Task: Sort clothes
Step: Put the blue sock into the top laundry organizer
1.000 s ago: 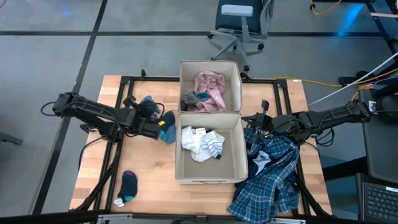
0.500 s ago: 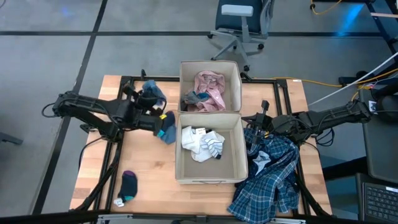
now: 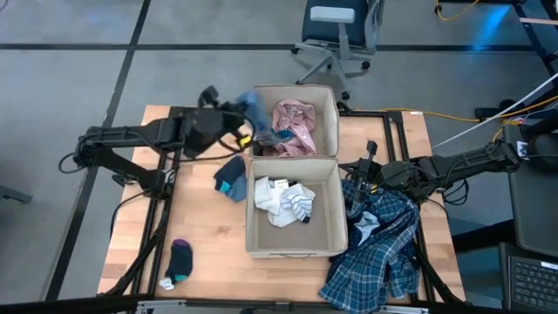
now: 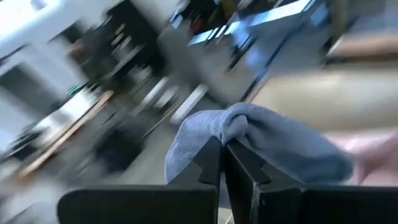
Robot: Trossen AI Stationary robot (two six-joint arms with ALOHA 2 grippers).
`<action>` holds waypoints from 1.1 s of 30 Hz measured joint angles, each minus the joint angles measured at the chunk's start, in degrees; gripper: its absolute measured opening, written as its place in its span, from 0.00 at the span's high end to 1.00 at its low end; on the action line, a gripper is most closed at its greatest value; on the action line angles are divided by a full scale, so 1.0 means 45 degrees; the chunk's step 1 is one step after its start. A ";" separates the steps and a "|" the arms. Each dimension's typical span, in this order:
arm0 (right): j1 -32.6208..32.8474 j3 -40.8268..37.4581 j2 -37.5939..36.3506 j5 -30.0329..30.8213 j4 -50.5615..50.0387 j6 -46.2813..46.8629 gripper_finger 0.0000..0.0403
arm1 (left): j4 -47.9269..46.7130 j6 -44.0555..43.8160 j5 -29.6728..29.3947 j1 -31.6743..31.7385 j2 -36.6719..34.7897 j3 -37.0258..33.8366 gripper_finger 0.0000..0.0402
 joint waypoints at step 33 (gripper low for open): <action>0.0002 -0.0670 -0.0005 0.0000 0.0498 0.0343 0.98 | 0.1203 -0.1085 0.7475 0.3378 0.4329 -0.0005 0.99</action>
